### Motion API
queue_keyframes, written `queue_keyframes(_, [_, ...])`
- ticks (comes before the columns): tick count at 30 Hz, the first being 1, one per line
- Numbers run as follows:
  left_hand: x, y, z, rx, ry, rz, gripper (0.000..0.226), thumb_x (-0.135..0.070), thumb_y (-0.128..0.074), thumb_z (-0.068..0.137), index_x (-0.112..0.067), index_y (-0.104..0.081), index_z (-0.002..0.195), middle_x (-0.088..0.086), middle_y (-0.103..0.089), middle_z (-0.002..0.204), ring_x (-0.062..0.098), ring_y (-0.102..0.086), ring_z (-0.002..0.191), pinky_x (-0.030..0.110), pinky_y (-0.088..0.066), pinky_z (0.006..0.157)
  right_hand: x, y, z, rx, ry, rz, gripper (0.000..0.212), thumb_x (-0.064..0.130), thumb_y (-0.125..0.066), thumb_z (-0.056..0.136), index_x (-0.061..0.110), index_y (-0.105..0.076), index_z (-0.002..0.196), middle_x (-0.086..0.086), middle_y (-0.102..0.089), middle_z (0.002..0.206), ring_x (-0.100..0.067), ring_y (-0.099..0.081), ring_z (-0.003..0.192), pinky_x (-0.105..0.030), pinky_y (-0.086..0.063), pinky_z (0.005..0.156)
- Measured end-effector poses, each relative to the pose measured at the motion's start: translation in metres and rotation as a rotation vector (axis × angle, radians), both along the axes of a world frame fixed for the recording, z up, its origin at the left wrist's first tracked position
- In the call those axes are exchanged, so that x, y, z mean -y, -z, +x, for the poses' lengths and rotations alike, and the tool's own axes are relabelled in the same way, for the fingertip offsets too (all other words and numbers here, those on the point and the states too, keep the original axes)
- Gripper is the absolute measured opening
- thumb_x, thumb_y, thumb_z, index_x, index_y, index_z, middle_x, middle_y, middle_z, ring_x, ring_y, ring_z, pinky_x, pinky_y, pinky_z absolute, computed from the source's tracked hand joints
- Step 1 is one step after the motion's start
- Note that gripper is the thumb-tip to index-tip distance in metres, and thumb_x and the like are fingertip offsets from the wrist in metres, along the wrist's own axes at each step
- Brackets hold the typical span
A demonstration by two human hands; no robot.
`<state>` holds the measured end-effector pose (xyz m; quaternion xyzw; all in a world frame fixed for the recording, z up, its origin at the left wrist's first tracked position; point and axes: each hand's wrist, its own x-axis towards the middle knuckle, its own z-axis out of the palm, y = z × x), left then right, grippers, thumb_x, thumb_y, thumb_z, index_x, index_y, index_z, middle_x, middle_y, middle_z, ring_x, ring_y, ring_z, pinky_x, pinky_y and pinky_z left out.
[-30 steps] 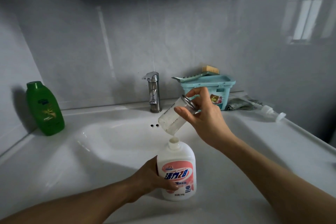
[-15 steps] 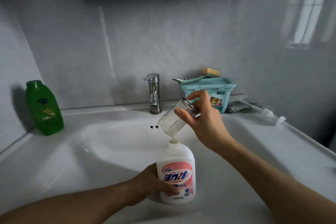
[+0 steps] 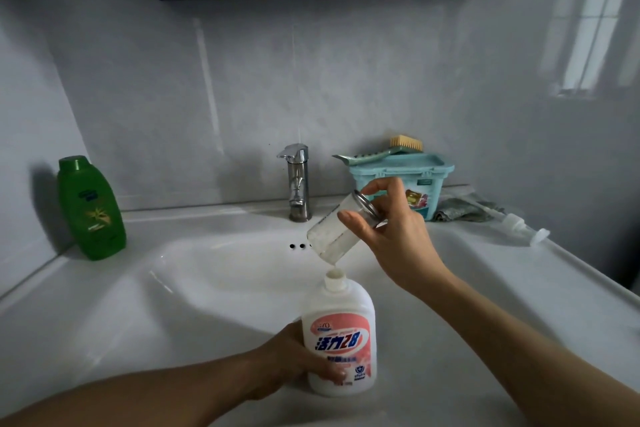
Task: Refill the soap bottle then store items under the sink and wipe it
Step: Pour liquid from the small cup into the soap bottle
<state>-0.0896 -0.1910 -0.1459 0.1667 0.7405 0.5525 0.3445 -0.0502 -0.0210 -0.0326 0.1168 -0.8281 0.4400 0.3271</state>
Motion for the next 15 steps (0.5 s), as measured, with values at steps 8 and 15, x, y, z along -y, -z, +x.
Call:
queue_keyframes(8, [0.0028, -0.0013, -0.0041, 0.013, -0.001, 0.015, 0.053, 0.007, -0.076, 0.071, -0.019, -0.064, 0.116, 0.002, -0.072, 0.110, 0.019, -0.066, 0.107, 0.034, -0.054, 0.089, -0.0048, -0.0020, -0.0055, -0.060, 0.038, -0.100, 0.034, 0.056, -0.058, 0.071, 0.037, -0.035, 0.089, 0.009, -0.060, 0.070, -0.002, -0.058, 0.061, -0.013, -0.044, 0.056])
queue_keyframes(15, [0.0017, -0.0086, -0.0007, -0.032, -0.022, 0.045, 0.051, 0.007, -0.076, 0.071, -0.020, -0.065, 0.113, 0.004, -0.073, 0.109, 0.021, -0.066, 0.106, 0.040, -0.055, 0.091, -0.0055, -0.0041, -0.0062, -0.077, 0.020, -0.152, 0.034, 0.054, -0.059, 0.072, 0.038, -0.036, 0.092, 0.011, -0.060, 0.072, 0.000, -0.058, 0.061, -0.033, -0.056, 0.064])
